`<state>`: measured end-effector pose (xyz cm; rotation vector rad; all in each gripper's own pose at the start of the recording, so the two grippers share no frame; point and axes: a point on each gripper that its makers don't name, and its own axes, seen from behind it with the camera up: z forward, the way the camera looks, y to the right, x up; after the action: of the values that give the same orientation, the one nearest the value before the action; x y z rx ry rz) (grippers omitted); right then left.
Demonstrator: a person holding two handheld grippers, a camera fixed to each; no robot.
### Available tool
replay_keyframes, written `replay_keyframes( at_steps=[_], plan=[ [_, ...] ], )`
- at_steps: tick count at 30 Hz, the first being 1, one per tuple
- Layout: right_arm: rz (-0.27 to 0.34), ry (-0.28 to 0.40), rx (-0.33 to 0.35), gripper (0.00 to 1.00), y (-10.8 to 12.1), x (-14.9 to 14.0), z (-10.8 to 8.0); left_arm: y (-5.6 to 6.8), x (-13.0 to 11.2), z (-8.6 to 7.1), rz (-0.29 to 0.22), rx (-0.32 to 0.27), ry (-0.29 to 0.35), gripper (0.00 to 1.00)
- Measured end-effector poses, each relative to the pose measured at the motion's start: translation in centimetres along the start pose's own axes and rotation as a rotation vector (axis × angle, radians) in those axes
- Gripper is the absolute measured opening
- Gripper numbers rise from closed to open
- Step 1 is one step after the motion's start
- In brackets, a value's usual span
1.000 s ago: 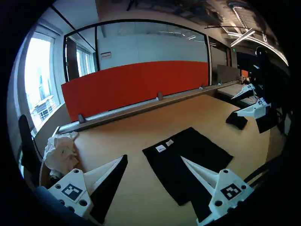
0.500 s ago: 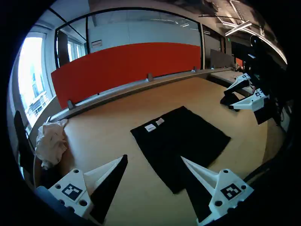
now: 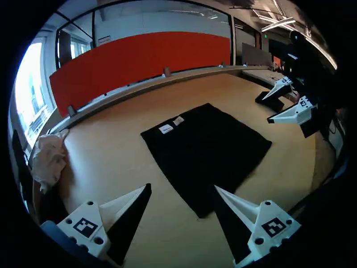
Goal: Fold towel
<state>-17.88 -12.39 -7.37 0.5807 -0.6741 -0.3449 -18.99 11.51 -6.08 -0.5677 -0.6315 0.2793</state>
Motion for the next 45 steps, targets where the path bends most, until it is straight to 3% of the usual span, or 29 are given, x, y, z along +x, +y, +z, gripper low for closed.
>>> replay_keyframes(
  at_steps=[18, 27, 45],
  plan=[
    [-0.01, -0.135, 0.06, 0.95, -1.3, -5.5, 1.5, 2.3, -4.3, 2.8, 0.033, -0.089, -0.122, 0.93],
    [-0.02, -0.175, 0.079, 0.95, -1.3, -7.1, 2.0, 3.4, -5.7, 3.3, 0.043, -0.122, -0.172, 0.93],
    [-0.038, -0.22, 0.116, 0.9, -1.6, -8.7, 1.9, 4.5, -7.1, 3.9, 0.06, -0.162, -0.249, 0.92]
  ],
)
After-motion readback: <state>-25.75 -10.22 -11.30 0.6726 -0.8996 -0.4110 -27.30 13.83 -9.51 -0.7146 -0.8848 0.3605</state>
